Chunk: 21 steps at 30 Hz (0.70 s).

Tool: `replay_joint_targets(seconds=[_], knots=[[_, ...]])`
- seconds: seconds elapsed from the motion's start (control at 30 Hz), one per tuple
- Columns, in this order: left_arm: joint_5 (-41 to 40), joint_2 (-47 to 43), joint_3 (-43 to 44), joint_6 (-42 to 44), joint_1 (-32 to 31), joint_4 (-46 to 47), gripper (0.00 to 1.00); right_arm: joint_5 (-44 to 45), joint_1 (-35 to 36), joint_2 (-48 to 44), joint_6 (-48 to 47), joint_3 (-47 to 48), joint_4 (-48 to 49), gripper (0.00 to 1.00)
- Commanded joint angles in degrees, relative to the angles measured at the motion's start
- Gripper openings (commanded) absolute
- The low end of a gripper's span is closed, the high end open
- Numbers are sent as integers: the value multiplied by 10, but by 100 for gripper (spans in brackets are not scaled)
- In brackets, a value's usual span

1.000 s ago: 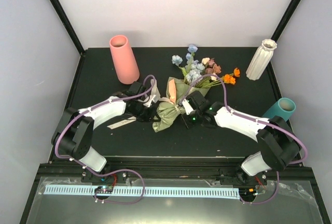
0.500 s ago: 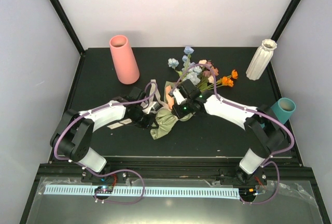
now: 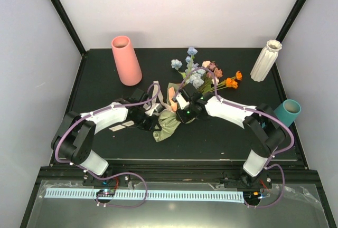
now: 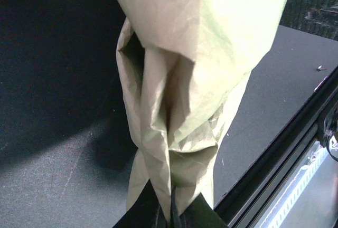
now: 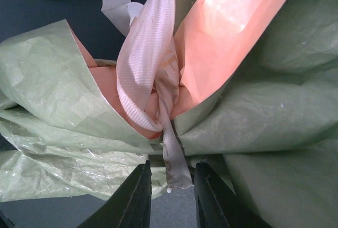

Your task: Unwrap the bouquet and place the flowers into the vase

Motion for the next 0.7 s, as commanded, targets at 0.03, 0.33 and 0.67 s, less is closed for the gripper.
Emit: replay_joint_targets(seconds=[0.03, 0.33, 0.67], knots=[[18, -6, 6, 21, -3, -6, 2, 3, -2, 20, -8, 18, 1, 26], [21, -4, 10, 23, -5, -11, 2, -12, -2, 40, -11, 29, 3, 7], [19, -8, 25, -36, -4, 2, 2, -22, -2, 5, -16, 17, -4, 2]])
